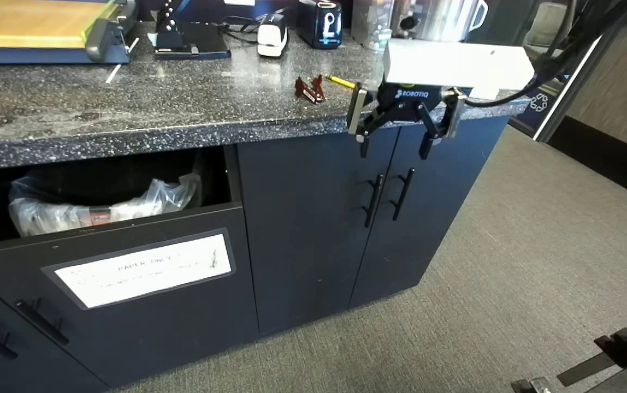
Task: Push closed the door of the cabinet
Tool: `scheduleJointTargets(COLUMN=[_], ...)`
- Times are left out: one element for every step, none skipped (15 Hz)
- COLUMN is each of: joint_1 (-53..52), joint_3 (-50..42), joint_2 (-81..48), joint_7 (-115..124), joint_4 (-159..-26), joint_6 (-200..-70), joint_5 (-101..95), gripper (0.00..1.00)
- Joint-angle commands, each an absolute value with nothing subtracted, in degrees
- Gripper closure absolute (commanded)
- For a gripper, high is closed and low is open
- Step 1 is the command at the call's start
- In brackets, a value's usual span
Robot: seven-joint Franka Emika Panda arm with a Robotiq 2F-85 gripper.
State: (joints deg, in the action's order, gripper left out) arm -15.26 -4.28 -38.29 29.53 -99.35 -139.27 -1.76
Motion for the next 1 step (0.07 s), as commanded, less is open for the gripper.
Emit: scheduleJointTargets(joint_1=[-15.12], joint_3=[-4.22], joint_2=[-38.67], joint_7=[29.60], joint_4=[-99.17], joint_6=[-139.16], joint_5=[-1.89], gripper=[0.00])
